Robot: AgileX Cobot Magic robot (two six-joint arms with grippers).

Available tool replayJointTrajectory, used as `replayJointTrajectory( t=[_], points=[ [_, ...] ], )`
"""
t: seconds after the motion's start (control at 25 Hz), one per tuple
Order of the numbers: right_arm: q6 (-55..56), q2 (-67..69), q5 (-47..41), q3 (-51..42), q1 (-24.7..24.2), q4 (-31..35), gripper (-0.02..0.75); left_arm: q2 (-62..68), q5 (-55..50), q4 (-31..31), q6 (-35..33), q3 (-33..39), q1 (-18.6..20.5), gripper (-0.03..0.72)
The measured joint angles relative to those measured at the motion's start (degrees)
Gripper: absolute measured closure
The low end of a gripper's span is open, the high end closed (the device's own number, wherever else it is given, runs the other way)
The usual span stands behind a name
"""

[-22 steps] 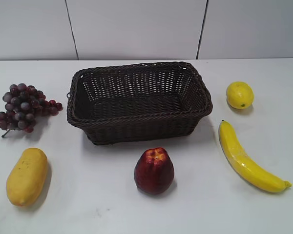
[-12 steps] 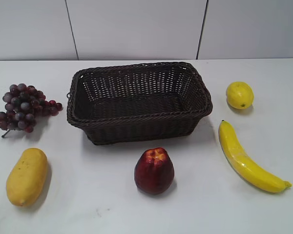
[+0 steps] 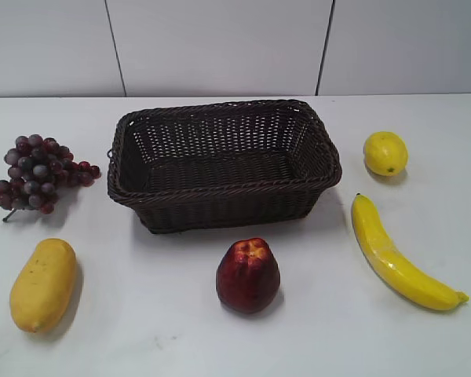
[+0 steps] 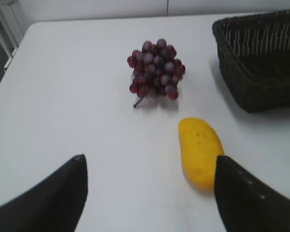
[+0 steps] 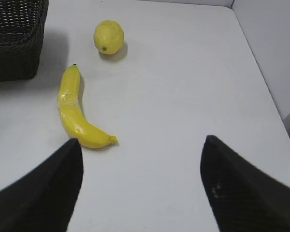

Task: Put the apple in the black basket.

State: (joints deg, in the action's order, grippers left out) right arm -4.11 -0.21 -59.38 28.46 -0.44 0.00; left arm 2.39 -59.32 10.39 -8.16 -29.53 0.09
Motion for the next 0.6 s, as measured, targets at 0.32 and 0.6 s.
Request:
replayJointTrajectory(
  t=[0.32,0.6],
  points=[
    [0.0,0.0,0.0,0.0,0.0,0.0,0.167,20.5,12.8,8.7,-4.6,-8.3,-1.0,0.078],
    [0.0,0.0,0.0,0.0,0.0,0.0,0.167,41.8,13.7,21.1,-17.2,-16.3,-6.9,0.088]
  ],
)
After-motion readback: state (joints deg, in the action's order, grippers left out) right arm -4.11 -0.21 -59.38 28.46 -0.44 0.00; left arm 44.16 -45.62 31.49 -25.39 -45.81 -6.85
